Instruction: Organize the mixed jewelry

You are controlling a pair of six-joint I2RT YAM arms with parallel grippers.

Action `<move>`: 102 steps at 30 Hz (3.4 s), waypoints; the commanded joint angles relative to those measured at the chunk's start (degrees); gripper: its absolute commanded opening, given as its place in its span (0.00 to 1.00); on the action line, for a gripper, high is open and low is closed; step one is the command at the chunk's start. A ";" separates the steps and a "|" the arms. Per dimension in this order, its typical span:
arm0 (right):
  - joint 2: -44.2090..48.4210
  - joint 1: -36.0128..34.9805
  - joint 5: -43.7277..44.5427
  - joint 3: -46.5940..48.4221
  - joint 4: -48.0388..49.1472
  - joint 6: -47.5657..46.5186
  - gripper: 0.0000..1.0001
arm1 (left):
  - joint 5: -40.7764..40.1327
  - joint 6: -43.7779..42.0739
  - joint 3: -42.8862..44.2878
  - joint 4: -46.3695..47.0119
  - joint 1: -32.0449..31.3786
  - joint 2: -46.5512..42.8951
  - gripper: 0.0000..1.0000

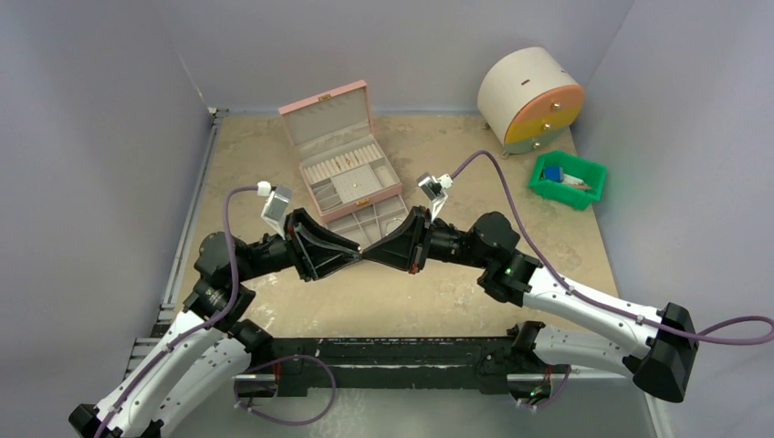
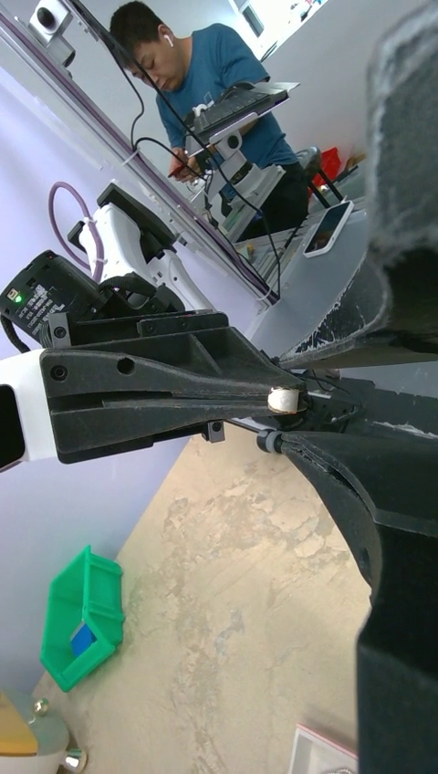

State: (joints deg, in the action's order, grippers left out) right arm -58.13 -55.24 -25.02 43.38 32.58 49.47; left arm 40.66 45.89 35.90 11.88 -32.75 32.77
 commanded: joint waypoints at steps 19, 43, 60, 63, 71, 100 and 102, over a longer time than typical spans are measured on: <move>-0.49 0.27 0.32 1.84 1.26 -0.56 0.00 | -2.72 -1.87 3.12 0.02 0.12 0.32 0.23; -0.25 0.22 0.67 1.68 1.71 -0.93 0.00 | -2.56 -2.62 3.29 -0.85 0.07 0.61 0.00; 6.65 0.22 6.85 0.04 -8.48 -7.88 0.53 | -9.29 -7.07 6.86 -10.04 0.10 2.34 0.00; 9.58 0.25 10.26 0.07 -13.26 -10.55 0.57 | -10.63 -8.91 8.19 -13.53 0.09 3.54 0.00; 14.33 0.25 23.77 0.34 -28.20 -16.29 0.59 | -18.96 -17.89 17.17 -28.44 0.13 12.21 0.00; 9.41 0.23 27.99 -5.08 -34.83 -16.96 0.61 | -56.71 -28.57 62.66 -63.99 0.40 66.34 0.00; 9.70 0.23 27.92 -5.30 -34.89 -16.83 0.61 | -57.56 -28.64 64.44 -64.89 0.59 68.98 0.00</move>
State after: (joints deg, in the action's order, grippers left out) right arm -48.80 -54.89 3.03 38.37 -3.99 32.53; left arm -12.71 18.35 95.57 -48.82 -32.64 98.04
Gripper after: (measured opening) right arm 0.603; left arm 0.049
